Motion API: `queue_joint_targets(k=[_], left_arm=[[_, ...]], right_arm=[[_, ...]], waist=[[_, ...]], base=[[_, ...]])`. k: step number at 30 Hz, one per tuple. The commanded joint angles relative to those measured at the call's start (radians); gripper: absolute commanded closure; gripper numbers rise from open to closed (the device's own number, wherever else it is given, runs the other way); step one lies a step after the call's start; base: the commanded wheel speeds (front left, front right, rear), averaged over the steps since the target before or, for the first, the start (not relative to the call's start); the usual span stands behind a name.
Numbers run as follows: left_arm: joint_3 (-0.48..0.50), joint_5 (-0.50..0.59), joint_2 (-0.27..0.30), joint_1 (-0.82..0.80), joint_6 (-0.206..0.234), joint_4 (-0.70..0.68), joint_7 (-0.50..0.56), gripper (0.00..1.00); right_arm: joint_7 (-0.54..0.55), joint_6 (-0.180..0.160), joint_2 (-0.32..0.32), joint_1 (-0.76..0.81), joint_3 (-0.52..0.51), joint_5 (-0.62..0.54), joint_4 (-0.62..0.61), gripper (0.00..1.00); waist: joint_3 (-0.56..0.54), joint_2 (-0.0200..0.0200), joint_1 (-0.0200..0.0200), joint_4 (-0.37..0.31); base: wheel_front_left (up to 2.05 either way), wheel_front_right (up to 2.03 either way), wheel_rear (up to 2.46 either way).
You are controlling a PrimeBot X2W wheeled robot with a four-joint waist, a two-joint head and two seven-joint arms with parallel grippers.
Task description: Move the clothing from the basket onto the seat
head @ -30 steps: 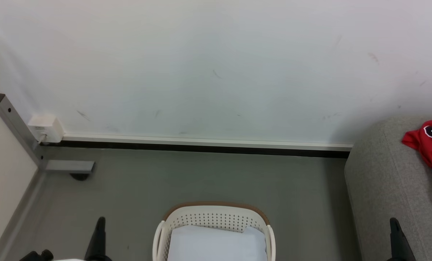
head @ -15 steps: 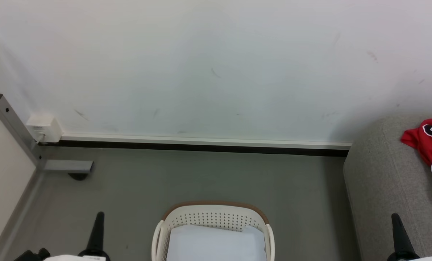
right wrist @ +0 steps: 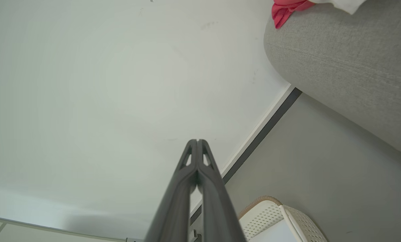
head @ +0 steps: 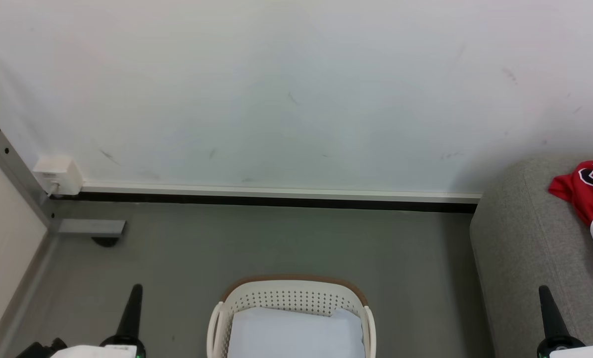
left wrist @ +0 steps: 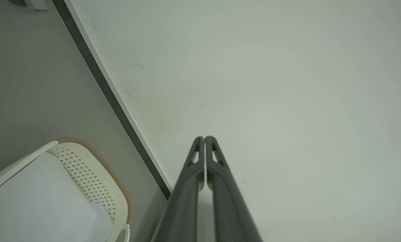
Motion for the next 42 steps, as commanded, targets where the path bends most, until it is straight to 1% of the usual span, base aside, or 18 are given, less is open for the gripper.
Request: queue_joint_targets(k=[1, 27, 42], left_arm=[[0.006, -0.025, 0.004, -0.02, -0.006, -0.011, 0.005, 1.0], [0.019, -0.235, 0.002, -0.038, -0.01, -0.02, 0.062, 1.0], [0.025, -0.326, 0.001, -0.046, -0.01, -0.024, 0.087, 1.0]], right_arm=[[0.008, -0.001, -0.008, -0.024, -0.006, 0.026, -0.011, 1.0], [0.064, -0.002, -0.008, -0.056, -0.023, 0.246, -0.01, 1.0], [0.09, -0.002, -0.008, -0.07, -0.031, 0.348, -0.009, 1.0]], waist=[[0.0, -0.0001, 0.0, 0.0], [0.008, -0.0001, 0.0, -0.009], [0.012, -0.0001, 0.0, -0.013]], base=[[0.0, 0.0, 0.0], [0.0, 0.0, 0.0], [0.0, 0.0, 0.0]])
